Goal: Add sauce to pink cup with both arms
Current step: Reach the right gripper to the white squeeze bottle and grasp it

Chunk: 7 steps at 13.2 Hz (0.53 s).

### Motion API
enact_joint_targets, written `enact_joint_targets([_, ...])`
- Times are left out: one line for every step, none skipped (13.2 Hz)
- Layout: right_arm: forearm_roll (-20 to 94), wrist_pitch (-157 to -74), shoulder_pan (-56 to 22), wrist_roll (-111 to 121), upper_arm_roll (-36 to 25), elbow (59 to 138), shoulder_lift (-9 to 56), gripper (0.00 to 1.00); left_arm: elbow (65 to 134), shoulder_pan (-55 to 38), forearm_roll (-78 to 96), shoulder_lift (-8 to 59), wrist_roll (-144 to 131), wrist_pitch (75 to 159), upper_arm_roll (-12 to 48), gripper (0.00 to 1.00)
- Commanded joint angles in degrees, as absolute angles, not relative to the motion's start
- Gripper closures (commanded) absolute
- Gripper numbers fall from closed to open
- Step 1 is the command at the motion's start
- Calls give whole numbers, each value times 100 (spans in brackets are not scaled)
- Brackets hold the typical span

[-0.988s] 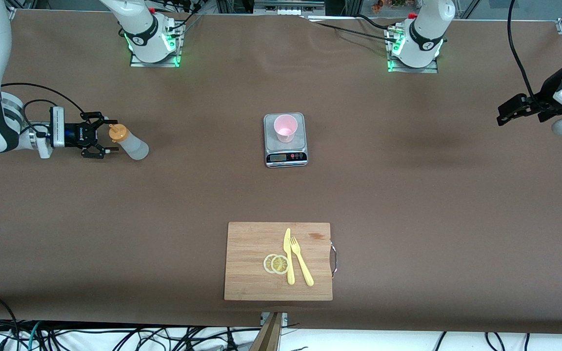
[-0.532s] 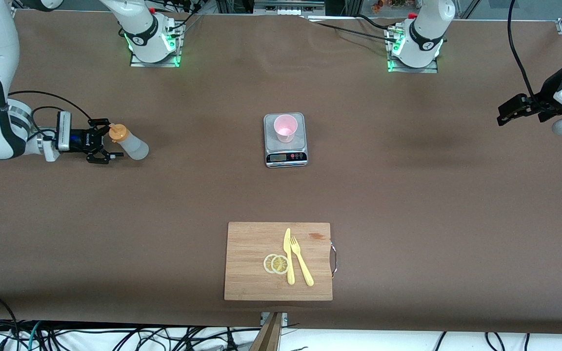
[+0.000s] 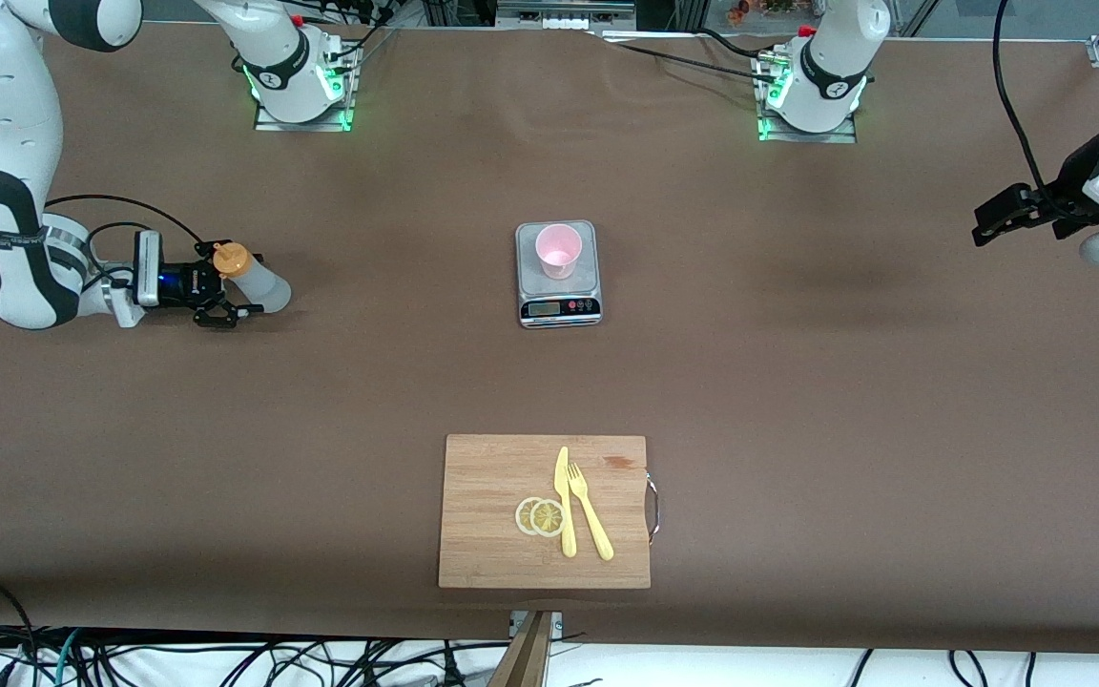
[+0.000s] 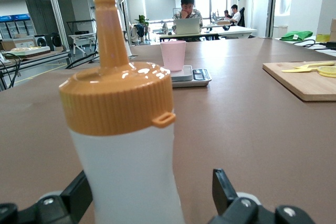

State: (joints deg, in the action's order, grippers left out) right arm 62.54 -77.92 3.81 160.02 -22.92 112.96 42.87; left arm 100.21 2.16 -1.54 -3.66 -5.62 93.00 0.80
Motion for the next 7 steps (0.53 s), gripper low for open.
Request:
enact_joint_targets([6337, -7550, 404, 17218, -2303, 11259, 4465, 21, 10028, 272, -290, -439, -492, 9211, 141, 0])
enact_joint_targets([6337, -7515, 404, 17218, -2303, 11259, 4465, 41, 10028, 272, -290, -439, -492, 9211, 141, 0])
enact_joint_targets([6328, -7506, 404, 17218, -2303, 11259, 4465, 57, 10028, 281, -290, -439, -492, 9211, 141, 0])
enact_joint_targets([6328, -7480, 396, 17218, -2303, 11259, 4465, 63, 10028, 273, -290, -439, -492, 9211, 141, 0])
enact_joint_targets([6337, -7471, 396, 17218, -2303, 11259, 4474, 70, 10028, 272, -290, -439, -492, 9211, 141, 0])
enact_joint_targets([6328, -7462, 396, 17157, -2303, 11259, 4500, 75, 10028, 272, -290, -439, -492, 9211, 141, 0])
enact_joint_targets([6328, -7384, 387, 17113, -2303, 11259, 4500, 77, 10028, 272, -290, -439, -492, 9211, 141, 0])
